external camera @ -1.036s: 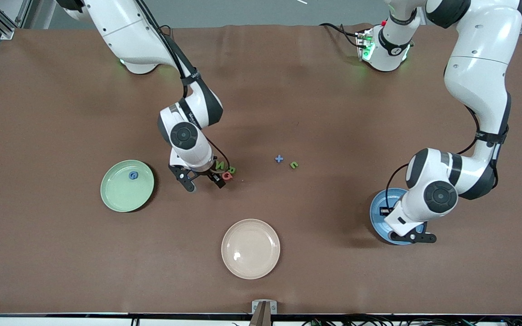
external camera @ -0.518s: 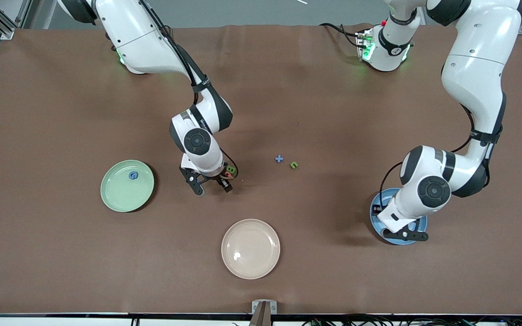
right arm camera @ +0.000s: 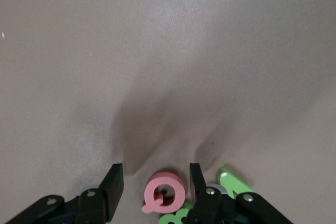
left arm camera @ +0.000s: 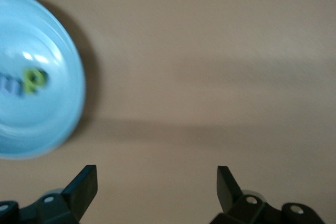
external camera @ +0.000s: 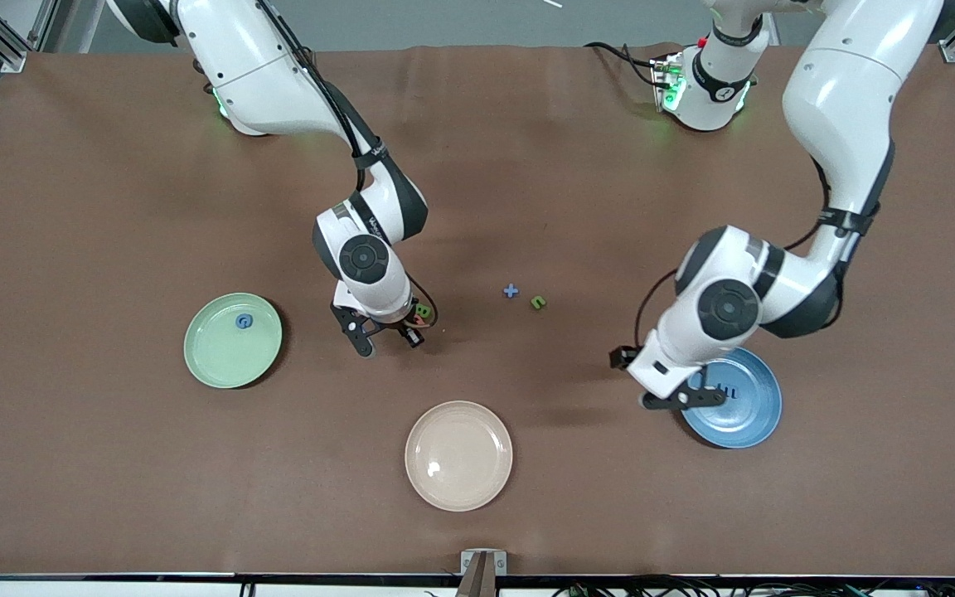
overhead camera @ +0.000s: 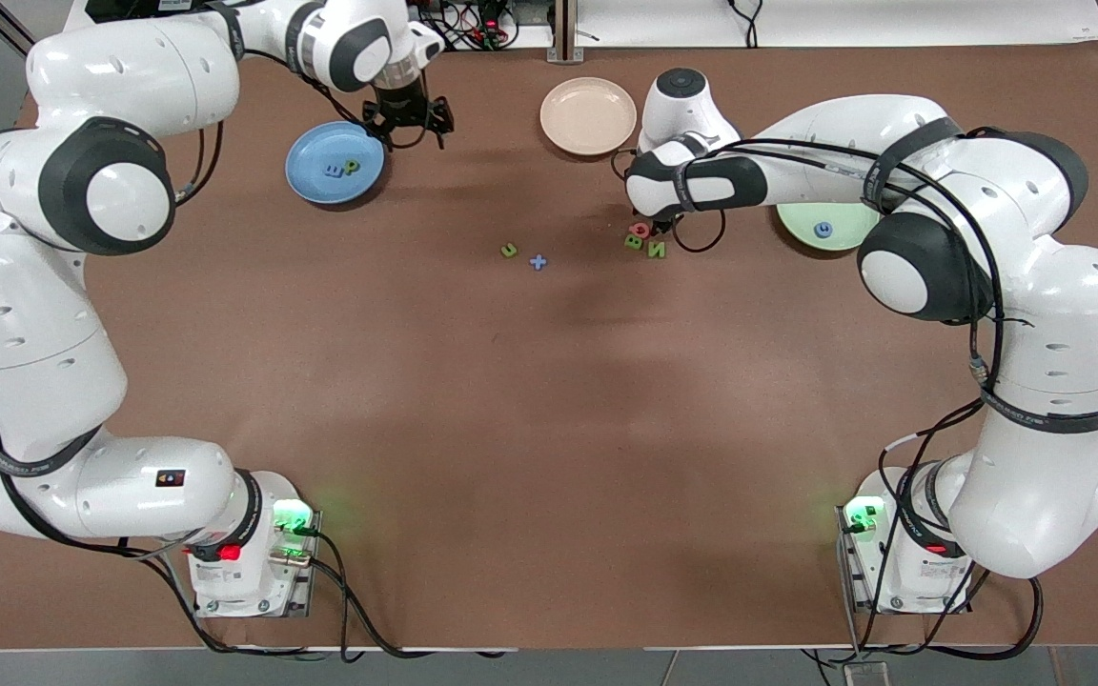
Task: Sort upper and lower case letters into plates
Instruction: 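Drop the p on the blue plate while the right gripper grasps the pink letter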
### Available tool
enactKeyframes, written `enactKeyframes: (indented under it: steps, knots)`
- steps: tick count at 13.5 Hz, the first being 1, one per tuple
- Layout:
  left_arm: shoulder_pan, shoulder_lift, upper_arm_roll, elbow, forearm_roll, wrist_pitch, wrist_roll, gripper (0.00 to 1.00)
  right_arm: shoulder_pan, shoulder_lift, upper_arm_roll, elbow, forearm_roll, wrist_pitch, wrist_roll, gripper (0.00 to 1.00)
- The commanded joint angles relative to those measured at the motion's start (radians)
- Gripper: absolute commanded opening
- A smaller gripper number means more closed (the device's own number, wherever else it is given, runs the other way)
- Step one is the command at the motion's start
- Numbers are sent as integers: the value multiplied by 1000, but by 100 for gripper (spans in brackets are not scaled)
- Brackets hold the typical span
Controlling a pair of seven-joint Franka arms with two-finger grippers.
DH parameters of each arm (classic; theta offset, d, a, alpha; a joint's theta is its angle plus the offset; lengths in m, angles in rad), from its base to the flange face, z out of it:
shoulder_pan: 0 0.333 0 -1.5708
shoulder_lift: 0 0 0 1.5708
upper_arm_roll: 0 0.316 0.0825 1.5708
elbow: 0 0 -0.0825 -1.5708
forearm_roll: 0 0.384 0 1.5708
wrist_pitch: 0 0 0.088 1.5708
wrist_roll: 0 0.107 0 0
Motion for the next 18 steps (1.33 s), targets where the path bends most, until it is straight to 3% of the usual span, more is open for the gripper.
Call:
enactKeyframes:
  steps: [1,3,5,10,13,18]
  knots:
    - [-7,-31,-49,-79,18,14,-181,100,20,14,-8,10,2,-7,23,59]
    - [-51,-23,-51,-102,18,43,-327,100,26,15,-8,10,0,-7,38,59]
    - [-106,-20,-48,-163,21,153,-473,100,27,18,-8,10,0,-7,38,56]
    - [-142,-1,-48,-269,188,281,-827,94,30,20,-8,10,0,-5,40,26]
    - [-180,32,-50,-271,305,284,-1031,79,27,17,-8,13,0,-7,32,5]
    - [-188,56,-51,-271,339,287,-1101,74,-32,-18,-11,13,-9,-92,-84,2]
